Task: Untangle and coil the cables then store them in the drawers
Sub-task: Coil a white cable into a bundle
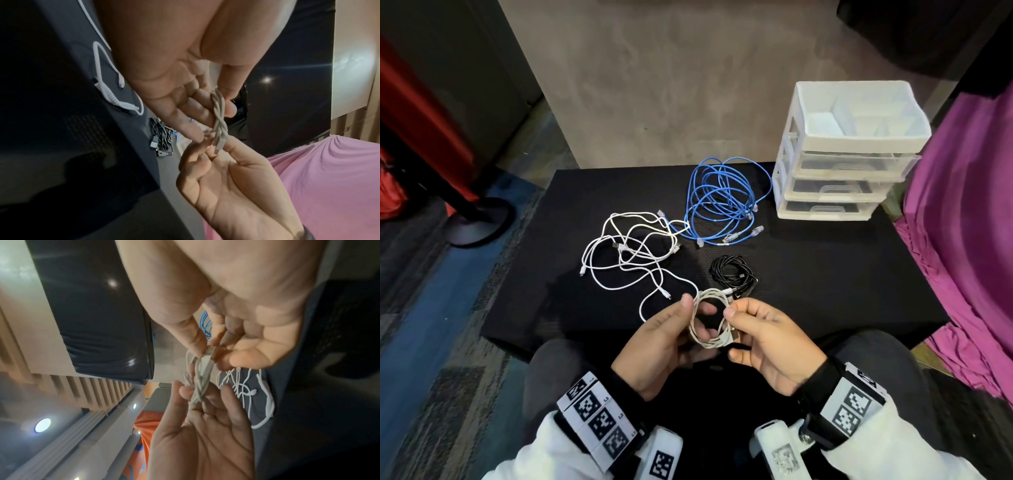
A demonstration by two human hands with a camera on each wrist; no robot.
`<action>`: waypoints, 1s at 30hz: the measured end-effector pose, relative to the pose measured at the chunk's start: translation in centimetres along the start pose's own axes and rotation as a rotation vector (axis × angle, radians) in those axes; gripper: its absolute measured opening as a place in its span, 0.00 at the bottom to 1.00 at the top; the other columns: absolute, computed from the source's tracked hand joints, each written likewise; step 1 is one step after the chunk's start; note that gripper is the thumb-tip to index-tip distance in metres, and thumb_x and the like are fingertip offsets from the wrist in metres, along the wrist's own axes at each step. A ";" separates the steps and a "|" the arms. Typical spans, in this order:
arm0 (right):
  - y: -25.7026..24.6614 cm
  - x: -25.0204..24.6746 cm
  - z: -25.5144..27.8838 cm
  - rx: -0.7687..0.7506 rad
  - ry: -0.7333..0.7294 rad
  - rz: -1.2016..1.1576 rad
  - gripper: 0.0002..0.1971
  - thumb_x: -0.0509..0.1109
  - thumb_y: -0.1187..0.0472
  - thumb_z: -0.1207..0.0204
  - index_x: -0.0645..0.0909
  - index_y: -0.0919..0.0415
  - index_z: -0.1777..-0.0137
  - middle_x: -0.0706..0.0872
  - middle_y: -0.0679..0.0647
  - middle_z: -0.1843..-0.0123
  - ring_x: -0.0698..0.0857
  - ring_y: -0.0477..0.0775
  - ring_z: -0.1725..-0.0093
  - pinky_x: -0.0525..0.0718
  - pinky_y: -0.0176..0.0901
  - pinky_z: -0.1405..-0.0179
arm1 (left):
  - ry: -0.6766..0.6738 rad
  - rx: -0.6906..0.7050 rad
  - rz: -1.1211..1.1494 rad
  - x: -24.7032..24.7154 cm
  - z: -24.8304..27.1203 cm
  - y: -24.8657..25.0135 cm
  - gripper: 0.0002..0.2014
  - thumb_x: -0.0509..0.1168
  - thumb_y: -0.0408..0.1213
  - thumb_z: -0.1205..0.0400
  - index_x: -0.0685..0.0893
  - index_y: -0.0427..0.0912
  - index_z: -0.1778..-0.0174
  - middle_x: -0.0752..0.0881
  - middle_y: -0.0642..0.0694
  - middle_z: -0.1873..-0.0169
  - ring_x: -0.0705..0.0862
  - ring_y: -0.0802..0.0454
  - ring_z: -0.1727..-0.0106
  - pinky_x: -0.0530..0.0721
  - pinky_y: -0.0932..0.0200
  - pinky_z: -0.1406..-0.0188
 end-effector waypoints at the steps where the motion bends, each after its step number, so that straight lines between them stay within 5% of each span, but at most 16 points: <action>1: 0.0 0.1 0.1 0.000 -0.014 -0.019 0.08 0.73 0.62 0.17 0.84 0.51 0.57 0.81 0.58 0.55 0.79 0.54 0.56 0.80 0.42 0.66 | 0.005 -0.006 -0.012 0.0 -0.1 0.1 0.21 0.61 0.51 0.17 0.87 0.37 0.43 0.82 0.45 0.70 0.90 0.52 0.58 0.92 0.51 0.54; 3: -0.2 0.4 0.4 0.003 -0.067 -0.076 0.02 0.74 0.61 0.19 0.85 0.53 0.51 0.83 0.59 0.51 0.81 0.55 0.55 0.81 0.43 0.65 | 0.021 -0.018 -0.024 0.0 -0.3 0.1 0.20 0.62 0.51 0.18 0.86 0.37 0.44 0.82 0.45 0.70 0.89 0.52 0.59 0.92 0.51 0.55; 6: -0.7 0.1 0.4 0.003 -0.111 -0.016 0.12 0.74 0.60 0.19 0.86 0.65 0.38 0.90 0.59 0.50 0.85 0.50 0.58 0.81 0.40 0.64 | 0.021 -0.045 -0.041 -0.5 -0.6 0.1 0.17 0.65 0.49 0.17 0.87 0.39 0.47 0.84 0.45 0.66 0.89 0.51 0.58 0.92 0.48 0.50; 9: -1.3 -0.9 -0.4 -0.108 0.006 0.198 0.07 0.73 0.64 0.17 0.90 0.64 0.44 0.94 0.60 0.54 0.88 0.50 0.58 0.79 0.36 0.67 | 0.013 -0.035 -0.115 -0.2 -0.5 0.2 0.13 0.66 0.46 0.16 0.87 0.38 0.51 0.87 0.44 0.64 0.91 0.50 0.57 0.92 0.50 0.50; 12: -2.3 -1.9 -1.4 -0.324 0.143 0.483 0.04 0.74 0.64 0.17 0.91 0.59 0.51 0.95 0.55 0.59 0.92 0.52 0.57 0.84 0.43 0.59 | 0.039 0.001 -0.196 0.9 -0.7 0.3 0.12 0.66 0.39 0.14 0.87 0.33 0.55 0.88 0.36 0.61 0.89 0.50 0.61 0.90 0.57 0.61; 17: -2.2 -2.4 -2.5 -0.555 0.358 1.032 0.08 0.70 0.53 0.21 0.84 0.55 0.58 0.92 0.47 0.63 0.89 0.53 0.60 0.86 0.51 0.54 | 0.002 0.015 -0.348 1.8 -1.2 0.2 0.17 0.72 0.48 0.21 0.89 0.34 0.58 0.84 0.33 0.60 0.77 0.39 0.55 0.74 0.44 0.51; 21: -0.9 -2.5 -3.1 -0.325 0.083 0.611 0.05 0.74 0.59 0.17 0.88 0.57 0.55 0.91 0.50 0.61 0.83 0.52 0.64 0.80 0.47 0.61 | 0.051 -0.022 -0.291 0.7 -1.8 0.3 0.12 0.67 0.42 0.14 0.88 0.35 0.51 0.90 0.37 0.59 0.88 0.46 0.56 0.88 0.54 0.54; 24: -1.0 -1.8 -2.0 -0.101 -0.075 0.156 0.08 0.68 0.60 0.13 0.89 0.59 0.45 0.91 0.54 0.55 0.84 0.45 0.61 0.79 0.38 0.65 | 0.035 -0.034 -0.211 -0.3 -1.9 0.2 0.14 0.64 0.45 0.13 0.88 0.38 0.48 0.92 0.34 0.49 0.91 0.49 0.52 0.88 0.49 0.44; 27: -1.3 -1.4 -1.7 -0.023 -0.109 0.065 0.12 0.68 0.61 0.14 0.87 0.66 0.38 0.92 0.57 0.50 0.87 0.46 0.59 0.78 0.40 0.65 | 0.032 -0.036 -0.158 -0.5 -1.8 0.3 0.19 0.65 0.50 0.16 0.87 0.36 0.43 0.91 0.32 0.43 0.91 0.47 0.48 0.85 0.44 0.36; 30: -1.5 -1.6 -1.9 -0.050 -0.062 0.132 0.07 0.71 0.64 0.16 0.88 0.64 0.42 0.92 0.56 0.55 0.87 0.47 0.60 0.77 0.37 0.66 | 0.021 -0.036 -0.141 -0.5 -1.9 0.3 0.21 0.65 0.51 0.18 0.88 0.36 0.43 0.93 0.35 0.48 0.91 0.47 0.48 0.86 0.47 0.39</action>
Point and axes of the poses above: each hand's wrist, its own z-axis away from the middle knuckle, its own x-axis out of the palm, y = z × x, the point moved 5 cm from there along -z, towards the middle knuckle
